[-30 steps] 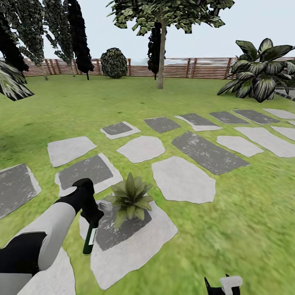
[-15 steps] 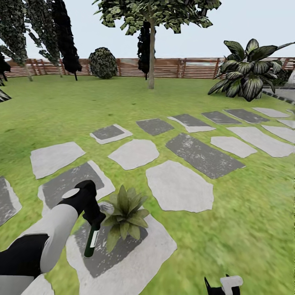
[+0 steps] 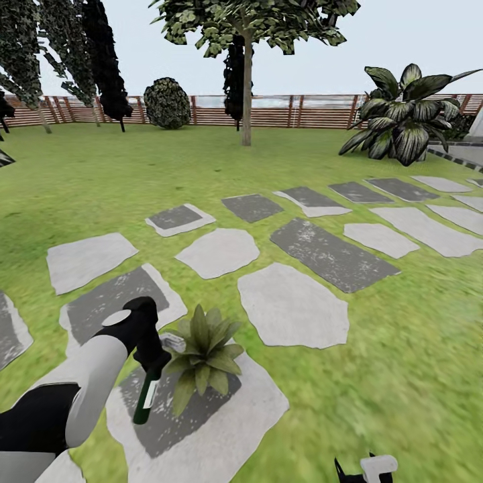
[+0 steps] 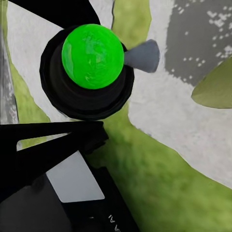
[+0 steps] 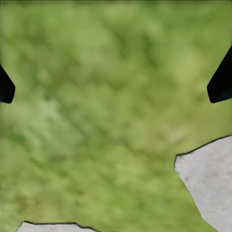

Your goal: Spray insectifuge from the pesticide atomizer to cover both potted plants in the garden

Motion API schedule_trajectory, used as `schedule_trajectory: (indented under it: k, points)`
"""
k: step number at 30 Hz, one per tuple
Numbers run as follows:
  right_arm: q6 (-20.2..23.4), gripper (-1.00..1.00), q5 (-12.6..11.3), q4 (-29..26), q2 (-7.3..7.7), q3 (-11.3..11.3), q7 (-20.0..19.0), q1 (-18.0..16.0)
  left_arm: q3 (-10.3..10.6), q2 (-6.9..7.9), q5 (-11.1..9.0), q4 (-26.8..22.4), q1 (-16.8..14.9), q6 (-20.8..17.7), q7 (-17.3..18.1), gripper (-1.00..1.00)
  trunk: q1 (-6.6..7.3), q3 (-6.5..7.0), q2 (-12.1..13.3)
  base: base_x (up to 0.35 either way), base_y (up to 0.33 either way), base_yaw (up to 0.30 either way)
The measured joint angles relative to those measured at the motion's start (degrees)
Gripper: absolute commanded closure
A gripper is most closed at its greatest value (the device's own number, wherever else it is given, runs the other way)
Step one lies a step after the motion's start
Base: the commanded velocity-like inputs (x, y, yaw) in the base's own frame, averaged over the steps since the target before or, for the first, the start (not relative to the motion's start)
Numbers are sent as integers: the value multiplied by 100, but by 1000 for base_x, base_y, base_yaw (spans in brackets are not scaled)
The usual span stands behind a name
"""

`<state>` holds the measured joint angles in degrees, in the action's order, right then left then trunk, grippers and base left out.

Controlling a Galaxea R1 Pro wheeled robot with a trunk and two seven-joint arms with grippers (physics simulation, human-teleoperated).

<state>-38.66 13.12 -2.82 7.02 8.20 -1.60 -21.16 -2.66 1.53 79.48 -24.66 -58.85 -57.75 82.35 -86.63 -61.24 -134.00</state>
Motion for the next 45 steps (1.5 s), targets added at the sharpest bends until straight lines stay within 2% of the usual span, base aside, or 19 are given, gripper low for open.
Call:
schedule_trajectory:
  k: [11,14,20,24,32,36,40,45]
  points:
    - [1,-100,-3,6,0,0,16,0,-8,-15,70,10,5,-2,0,100,0,0,0,161,0,0]
    - [4,-100,-2,6,0,0,16,0,-7,-79,67,10,0,1,0,100,0,0,0,6,0,0]
    - [6,-100,-1,6,0,0,12,1,4,-90,375,20,12,28,2,100,0,0,0,0,0,0]
    - [2,-100,-1,11,-14,-1,9,0,16,-57,409,27,56,40,1,100,1,0,0,141,0,0]
    - [1,-100,-2,9,-26,0,9,1,2,-225,442,29,62,52,2,100,1,0,0,213,0,0]
    - [5,-100,-1,12,-26,0,9,1,-9,-358,763,70,67,64,12,100,-1,0,0,12,0,0]
    - [4,-100,-1,14,-26,0,9,-1,15,-307,837,372,112,82,16,100,-1,0,0,1,0,0]
    - [4,-100,-1,43,-27,0,9,1,19,-235,843,440,186,91,10,100,-1,0,0,0,0,0]
